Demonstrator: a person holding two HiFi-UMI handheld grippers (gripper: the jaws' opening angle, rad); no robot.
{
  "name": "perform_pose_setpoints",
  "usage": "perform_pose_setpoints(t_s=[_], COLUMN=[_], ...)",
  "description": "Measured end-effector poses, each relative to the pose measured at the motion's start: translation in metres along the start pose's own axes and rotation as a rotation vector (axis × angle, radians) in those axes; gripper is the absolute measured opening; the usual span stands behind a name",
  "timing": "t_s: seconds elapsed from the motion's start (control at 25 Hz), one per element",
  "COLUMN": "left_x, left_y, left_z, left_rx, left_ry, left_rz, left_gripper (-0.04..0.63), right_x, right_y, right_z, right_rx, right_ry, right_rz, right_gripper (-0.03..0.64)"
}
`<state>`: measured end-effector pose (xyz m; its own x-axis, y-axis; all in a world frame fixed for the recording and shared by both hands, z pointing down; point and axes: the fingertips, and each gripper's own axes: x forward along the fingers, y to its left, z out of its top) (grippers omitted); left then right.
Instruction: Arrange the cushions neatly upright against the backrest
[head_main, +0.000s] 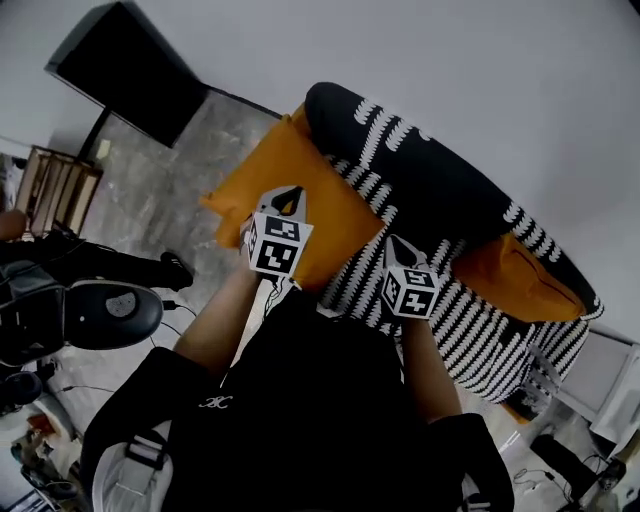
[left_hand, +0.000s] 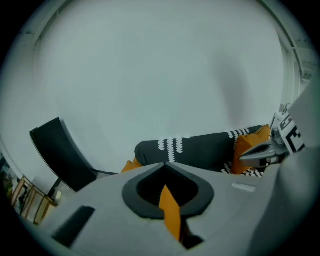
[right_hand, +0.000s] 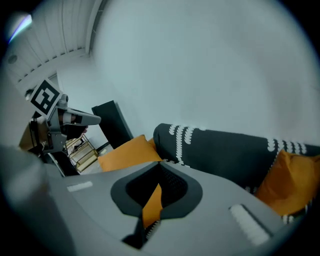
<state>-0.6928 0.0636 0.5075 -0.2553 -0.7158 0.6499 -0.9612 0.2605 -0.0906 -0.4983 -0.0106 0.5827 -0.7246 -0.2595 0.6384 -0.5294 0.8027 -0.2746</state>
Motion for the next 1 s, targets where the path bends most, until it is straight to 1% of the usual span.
perform_pose_setpoints(t_s=[0.12,0.2,0.28,0.36,0.4,0.48,0.64,0.72,0.8,0.88,0.92,1.0], left_x=[0.032,0.055,0.076,0.098,0.110,0.135,0.179,0.198,0.214,0.226,0.228,0.227], left_y=[0.020,0.034,0.052,0.069,0.076,0.092,0.123,0.145,0.183,0.219,0.227,0.221], left_z=[-0.012,-0.021,-0.029,-0.038,-0.043,-0.051,-0.070,-0.083,-0.103,-0.124,-0.131,-0.136], left_rx=[0.002,0.016,0.053,0.111,0.141,0.191,0.251,0.261,0.268,0.284,0.294,0.309], left_ry=[0.032,0.065,0.100,0.138,0.162,0.210,0.321,0.389,0.486,0.568,0.595,0.634], left_rz=[-0.037,-0.058,-0.075,-0.084,-0.087,-0.089,-0.073,-0.067,-0.050,-0.042,-0.042,-0.041], left_gripper=[0.009,0.009,0.009,0.009,0.026,0.083,0.169,0.248,0.326,0.364,0.375,0.393], right_x=[0.032,0.050,0.065,0.079,0.087,0.105,0.141,0.165,0.200,0.231,0.238,0.232], right_y=[-0.011,-0.020,-0.024,-0.028,-0.031,-0.041,-0.060,-0.062,-0.053,-0.041,-0.039,-0.052], right_z=[-0.018,-0.032,-0.046,-0.059,-0.065,-0.078,-0.110,-0.127,-0.142,-0.159,-0.168,-0.186], right_rx=[0.088,0.103,0.102,0.114,0.129,0.173,0.284,0.323,0.348,0.367,0.373,0.381], right_ry=[0.030,0.063,0.096,0.121,0.130,0.140,0.168,0.197,0.229,0.264,0.283,0.315], right_rz=[-0.028,-0.057,-0.087,-0.103,-0.107,-0.114,-0.111,-0.091,-0.071,-0.065,-0.069,-0.101], right_gripper=[0.009,0.009,0.021,0.035,0.038,0.044,0.083,0.144,0.207,0.251,0.265,0.285])
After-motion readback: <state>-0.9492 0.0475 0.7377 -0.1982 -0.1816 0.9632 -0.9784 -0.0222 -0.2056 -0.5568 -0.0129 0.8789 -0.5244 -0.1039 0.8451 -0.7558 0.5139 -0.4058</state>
